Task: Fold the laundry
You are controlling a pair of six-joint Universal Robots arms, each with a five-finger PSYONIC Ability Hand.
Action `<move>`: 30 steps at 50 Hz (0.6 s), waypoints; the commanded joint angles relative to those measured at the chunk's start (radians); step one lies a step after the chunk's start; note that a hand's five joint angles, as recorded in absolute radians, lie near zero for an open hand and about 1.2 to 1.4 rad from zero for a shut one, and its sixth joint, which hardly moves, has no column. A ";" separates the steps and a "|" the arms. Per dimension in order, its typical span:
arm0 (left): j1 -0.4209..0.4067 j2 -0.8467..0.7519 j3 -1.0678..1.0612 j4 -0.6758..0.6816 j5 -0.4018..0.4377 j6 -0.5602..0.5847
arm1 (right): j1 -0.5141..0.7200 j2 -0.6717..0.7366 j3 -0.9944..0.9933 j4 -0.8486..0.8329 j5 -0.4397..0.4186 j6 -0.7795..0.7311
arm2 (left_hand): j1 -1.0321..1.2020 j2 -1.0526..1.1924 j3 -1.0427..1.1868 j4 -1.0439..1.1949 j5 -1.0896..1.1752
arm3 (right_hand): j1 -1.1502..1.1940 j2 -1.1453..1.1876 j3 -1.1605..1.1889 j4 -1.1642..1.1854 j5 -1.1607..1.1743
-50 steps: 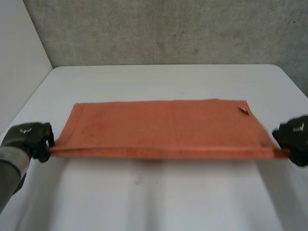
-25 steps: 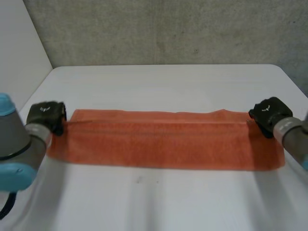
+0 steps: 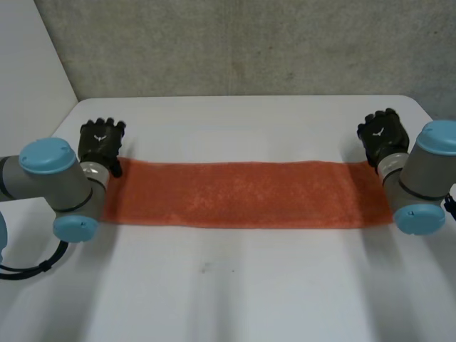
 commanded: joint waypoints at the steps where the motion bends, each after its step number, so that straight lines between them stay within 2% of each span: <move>1: -0.018 0.121 -0.066 0.095 0.009 -0.011 | -0.009 -0.166 0.105 0.005 0.047 0.127 | -0.106 -0.091 -0.090 -0.089 -0.112 | -0.038 -0.050 -0.042 -0.061 -0.073; 3: -0.018 0.159 -0.087 0.092 0.006 -0.014 | -0.011 -0.216 0.146 0.009 0.043 0.164 | -0.106 -0.091 -0.090 -0.089 -0.112 | -0.038 -0.050 -0.042 -0.061 -0.073; 5: -0.018 0.201 -0.115 0.088 0.005 -0.015 | -0.009 -0.327 0.235 0.017 0.038 0.230 | -0.106 -0.091 -0.090 -0.089 -0.112 | -0.038 -0.050 -0.042 -0.061 -0.073; 8: -0.018 0.298 -0.199 0.083 0.003 -0.017 | -0.009 -0.374 0.285 0.019 0.026 0.258 | -0.106 -0.091 -0.090 -0.089 -0.112 | -0.038 -0.050 -0.042 -0.061 -0.073; 10: -0.011 0.403 -0.305 0.083 0.003 -0.017 | -0.012 -0.455 0.376 0.032 -0.021 0.284 | -0.106 -0.091 -0.090 -0.089 -0.112 | -0.038 -0.050 -0.042 -0.061 -0.073; 11: -0.011 0.403 -0.305 0.083 0.003 -0.017 | -0.012 -0.455 0.377 0.032 -0.022 0.284 | -0.106 -0.091 -0.090 -0.089 -0.112 | -0.038 -0.050 -0.042 -0.061 -0.073; 15: -0.018 0.533 -0.475 0.083 0.002 -0.037 | -0.044 -0.567 0.476 0.147 -0.110 0.298 | -0.106 -0.091 -0.090 -0.089 -0.112 | -0.038 -0.050 -0.042 -0.061 -0.073; 19: -0.020 0.624 -0.566 0.081 -0.003 -0.076 | -0.095 -0.589 0.521 0.238 -0.151 0.330 | -0.106 -0.091 -0.090 -0.089 -0.112 | -0.037 -0.048 -0.040 -0.059 -0.072; 21: -0.025 0.660 -0.600 0.077 -0.006 -0.110 | -0.130 -0.589 0.556 0.282 -0.183 0.370 | -0.106 -0.091 -0.090 -0.089 -0.112 | 0.101 0.089 0.097 0.078 0.066; 23: -0.038 0.707 -0.649 0.045 -0.018 -0.174 | -0.142 -0.587 0.576 0.281 -0.193 0.379 | -0.106 -0.091 -0.090 -0.089 -0.112 | 0.188 0.177 0.185 0.166 0.153; 27: -0.046 0.718 -0.669 -0.009 -0.043 -0.227 | -0.182 -0.572 0.605 0.252 -0.230 0.391 | -0.106 -0.091 -0.090 -0.089 -0.112 | 0.222 0.210 0.218 0.199 0.187; 30: -0.049 0.707 -0.675 -0.047 -0.083 -0.268 | -0.218 -0.501 0.610 0.219 -0.273 0.382 | -0.106 -0.091 -0.090 -0.089 -0.112 | 0.277 0.266 0.274 0.255 0.242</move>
